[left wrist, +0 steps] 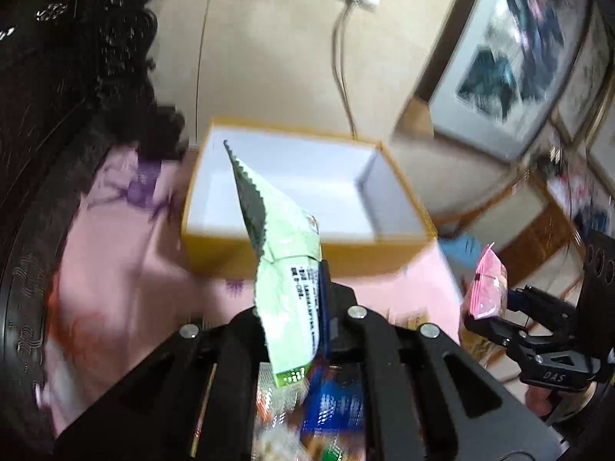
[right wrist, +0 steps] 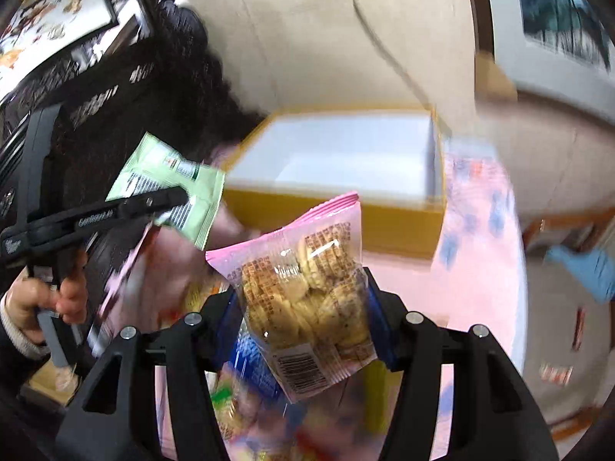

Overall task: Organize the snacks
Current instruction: 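Carry both packets over the yellow box and open both grippers to drop them, then grasp the clear bag of white round snacks with left gripper while right grasps red-yellow snack bag, then lift both bags over the yellow box and release them inside, then grasp the green-topped cartoon snack bag with left gripper while right grasps the yellow bar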

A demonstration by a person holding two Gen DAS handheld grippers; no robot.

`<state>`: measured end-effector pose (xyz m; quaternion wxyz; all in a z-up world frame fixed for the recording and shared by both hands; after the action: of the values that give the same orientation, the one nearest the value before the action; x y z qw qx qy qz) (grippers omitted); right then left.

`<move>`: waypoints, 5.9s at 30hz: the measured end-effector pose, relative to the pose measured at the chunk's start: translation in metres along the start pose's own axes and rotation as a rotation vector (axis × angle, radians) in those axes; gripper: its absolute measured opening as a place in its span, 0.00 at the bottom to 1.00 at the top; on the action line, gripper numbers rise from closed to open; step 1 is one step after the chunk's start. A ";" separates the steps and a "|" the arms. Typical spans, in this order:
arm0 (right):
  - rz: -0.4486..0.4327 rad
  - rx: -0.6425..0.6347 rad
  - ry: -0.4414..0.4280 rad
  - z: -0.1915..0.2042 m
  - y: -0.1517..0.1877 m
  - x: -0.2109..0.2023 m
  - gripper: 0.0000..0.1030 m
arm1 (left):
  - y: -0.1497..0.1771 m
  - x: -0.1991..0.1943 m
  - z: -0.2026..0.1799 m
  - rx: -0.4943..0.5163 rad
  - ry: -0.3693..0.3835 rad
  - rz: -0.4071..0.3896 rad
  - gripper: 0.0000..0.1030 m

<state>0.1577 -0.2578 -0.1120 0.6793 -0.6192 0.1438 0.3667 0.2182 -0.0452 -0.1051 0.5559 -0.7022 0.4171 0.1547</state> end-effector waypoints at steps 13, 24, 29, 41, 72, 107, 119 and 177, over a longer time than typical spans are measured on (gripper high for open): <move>0.035 -0.104 0.191 -0.024 -0.098 0.119 0.99 | -0.104 0.087 0.029 -0.168 -0.112 -0.054 0.86; 0.064 0.069 -0.068 -0.019 -0.031 0.052 0.99 | -0.048 0.010 0.025 -0.122 -0.109 -0.105 0.86; 0.211 0.026 0.033 -0.006 0.052 0.014 0.99 | 0.008 -0.028 0.016 0.053 -0.148 -0.088 0.88; 0.468 0.194 0.069 -0.001 0.195 0.012 0.81 | 0.159 -0.047 0.058 0.059 -0.258 0.184 0.88; 0.492 0.157 0.276 -0.021 0.226 -0.019 0.41 | 0.208 0.043 0.052 -0.019 -0.151 0.475 0.60; 0.154 0.077 0.122 0.008 0.068 -0.037 0.41 | 0.054 -0.067 0.022 0.010 -0.032 0.014 0.47; -0.091 0.041 0.134 -0.007 -0.064 -0.040 0.41 | -0.067 -0.063 -0.025 0.112 0.028 -0.183 0.47; 0.106 0.167 0.033 0.005 0.171 -0.079 0.75 | 0.245 0.034 0.003 0.053 -0.044 0.449 0.59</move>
<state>-0.0133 -0.2849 -0.1853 0.7057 -0.5580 0.2177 0.3785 0.0541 -0.0654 -0.2885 0.5348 -0.5732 0.5548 0.2787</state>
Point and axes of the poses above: each gripper's, at about its wrist camera, not at the fingertips, and x roughly the way its jaws point, z to its left, y to its underside, the point moved 2 cm from there along x, roughly the way its jaws point, and after that the axes turned 4 degrees about -x, right-handed, at the moved point
